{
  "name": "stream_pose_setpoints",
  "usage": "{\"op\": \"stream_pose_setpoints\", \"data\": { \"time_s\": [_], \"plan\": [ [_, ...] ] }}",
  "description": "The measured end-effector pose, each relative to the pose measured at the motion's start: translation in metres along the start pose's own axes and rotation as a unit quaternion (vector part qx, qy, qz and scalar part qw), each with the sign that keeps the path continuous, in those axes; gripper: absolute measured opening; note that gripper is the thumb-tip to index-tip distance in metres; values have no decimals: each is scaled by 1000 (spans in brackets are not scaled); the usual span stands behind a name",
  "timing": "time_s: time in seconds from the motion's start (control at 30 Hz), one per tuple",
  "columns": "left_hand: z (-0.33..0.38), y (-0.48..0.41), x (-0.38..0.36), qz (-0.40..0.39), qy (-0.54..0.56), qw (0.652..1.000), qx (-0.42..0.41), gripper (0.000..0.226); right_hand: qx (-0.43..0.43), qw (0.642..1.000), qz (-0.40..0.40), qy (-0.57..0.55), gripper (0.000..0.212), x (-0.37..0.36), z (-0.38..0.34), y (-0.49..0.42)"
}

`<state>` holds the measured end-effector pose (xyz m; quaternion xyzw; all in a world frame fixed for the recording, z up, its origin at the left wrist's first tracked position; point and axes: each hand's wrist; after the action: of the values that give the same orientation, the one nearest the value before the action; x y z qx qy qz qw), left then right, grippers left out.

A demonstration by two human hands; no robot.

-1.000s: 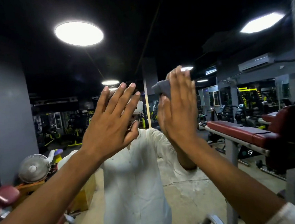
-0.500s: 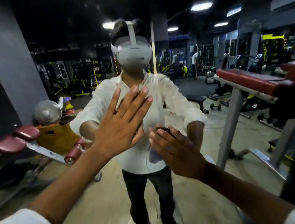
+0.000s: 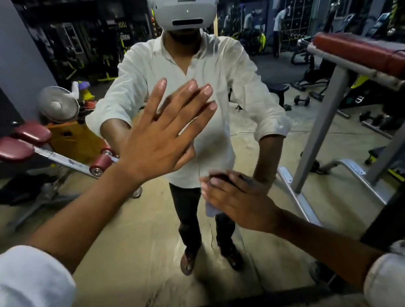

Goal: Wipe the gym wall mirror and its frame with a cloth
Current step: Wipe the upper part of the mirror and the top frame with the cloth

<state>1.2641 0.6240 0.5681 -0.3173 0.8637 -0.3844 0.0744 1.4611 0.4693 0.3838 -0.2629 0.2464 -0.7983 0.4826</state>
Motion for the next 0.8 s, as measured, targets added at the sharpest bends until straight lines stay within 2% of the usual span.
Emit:
{"op": "stream_pose_setpoints", "data": {
  "time_s": [0.07, 0.13, 0.23, 0.3, 0.37, 0.4, 0.47, 0.53, 0.57, 0.67, 0.8],
  "plan": [
    [0, -1, 0, 5, -4, 1000, -4, 68, 53, 998, -13, 10, 64, 5, 4, 14],
    [-1, -1, 1, 4, -1, 1000, -7, 69, 54, 998, -9, 9, 58, 9, 19, 19],
    [-1, 1, 2, -4, 8, 1000, -1, 65, -85, 996, 23, -23, 58, 15, 62, 7],
    [-3, -8, 3, -2, 21, 1000, 3, 58, -196, 978, 46, -55, 62, 20, 98, -19],
    [-9, -33, 2, 17, 27, 999, 14, 50, -270, 959, 64, -60, 69, 27, 129, -59],
    [-14, -50, 1, 33, 28, 999, 31, 49, -282, 955, 72, -59, 71, 30, 142, -79],
    [-27, -89, 1, 67, 22, 995, 75, 55, -249, 965, 74, -37, 69, 36, 167, -114],
    [-40, -122, 0, 86, 10, 993, 82, 64, -224, 971, 85, -27, 68, 41, 201, -137],
    [-46, -136, 0, 88, 2, 993, 73, 67, -238, 966, 101, -28, 68, 44, 220, -147],
    [-69, -171, 1, 88, -25, 994, 68, 69, -316, 937, 149, -13, 70, 54, 270, -164],
    [-101, -206, 4, 64, -51, 992, 96, 71, -435, 871, 227, -30, 65, 65, 309, -169]
  ]
}}
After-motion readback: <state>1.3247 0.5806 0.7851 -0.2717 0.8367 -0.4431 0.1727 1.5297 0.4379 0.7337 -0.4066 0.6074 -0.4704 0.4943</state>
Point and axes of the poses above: each hand's wrist, its own y-axis away from the middle knuckle, its own x-axis out of the back of the hand, z = x × y, and after that the axes turned 13 degrees about z, right-handed
